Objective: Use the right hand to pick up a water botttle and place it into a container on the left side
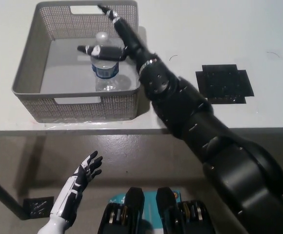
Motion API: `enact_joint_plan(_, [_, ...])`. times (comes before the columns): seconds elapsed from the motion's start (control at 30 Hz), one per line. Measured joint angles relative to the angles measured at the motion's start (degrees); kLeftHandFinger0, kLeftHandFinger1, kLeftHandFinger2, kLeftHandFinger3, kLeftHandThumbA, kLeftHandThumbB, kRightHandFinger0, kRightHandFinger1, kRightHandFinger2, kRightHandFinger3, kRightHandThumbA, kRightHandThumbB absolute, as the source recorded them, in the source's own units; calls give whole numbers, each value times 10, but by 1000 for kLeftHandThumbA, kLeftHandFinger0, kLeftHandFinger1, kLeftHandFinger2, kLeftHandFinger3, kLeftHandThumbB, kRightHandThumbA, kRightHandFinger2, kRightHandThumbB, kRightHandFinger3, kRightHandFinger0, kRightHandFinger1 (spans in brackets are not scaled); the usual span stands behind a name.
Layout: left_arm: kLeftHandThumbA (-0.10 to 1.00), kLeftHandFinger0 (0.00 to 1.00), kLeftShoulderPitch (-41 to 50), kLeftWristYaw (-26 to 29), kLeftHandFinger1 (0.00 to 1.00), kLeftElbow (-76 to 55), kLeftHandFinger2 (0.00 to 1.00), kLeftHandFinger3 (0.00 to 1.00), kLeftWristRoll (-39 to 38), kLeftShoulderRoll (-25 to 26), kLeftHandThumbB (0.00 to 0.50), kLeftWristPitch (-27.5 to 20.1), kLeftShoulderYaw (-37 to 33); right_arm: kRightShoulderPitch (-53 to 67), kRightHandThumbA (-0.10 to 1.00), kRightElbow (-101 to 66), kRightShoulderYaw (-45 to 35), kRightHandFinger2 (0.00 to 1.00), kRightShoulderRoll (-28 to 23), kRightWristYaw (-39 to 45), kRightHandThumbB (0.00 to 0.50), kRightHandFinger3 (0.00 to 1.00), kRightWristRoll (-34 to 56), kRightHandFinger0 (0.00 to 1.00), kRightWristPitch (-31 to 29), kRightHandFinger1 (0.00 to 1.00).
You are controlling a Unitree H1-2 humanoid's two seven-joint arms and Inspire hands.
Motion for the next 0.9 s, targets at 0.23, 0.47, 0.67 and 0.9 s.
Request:
enact_joint_plan(0.23, [1000, 1000, 0, 0, 1000, 4, 1000, 1000, 0, 0, 212, 0, 0, 51, 975, -167, -15, 1000, -32, 12, 500, 1000, 4, 1000, 4, 1000])
enact_joint_plan(0.47, [1000, 1000, 1, 0, 1000, 6, 1000, 1000, 1, 0, 215, 0, 0, 143, 920, -312, -25, 1000, -48, 23, 500, 1000, 5, 1000, 21, 1000])
enact_joint_plan(0.67, [1000, 1000, 2, 0, 1000, 6, 1000, 1000, 1, 0, 226, 0, 1, 255, 946, -439, -30, 1000, -69, 30, 450, 1000, 10, 1000, 38, 1000])
enact_joint_plan(0.9, [1000, 1000, 4, 0, 1000, 7, 1000, 1000, 1, -1, 211, 1, 1, 416, 1000, -580, -34, 1000, -102, 36, 424, 1000, 21, 1000, 53, 1000])
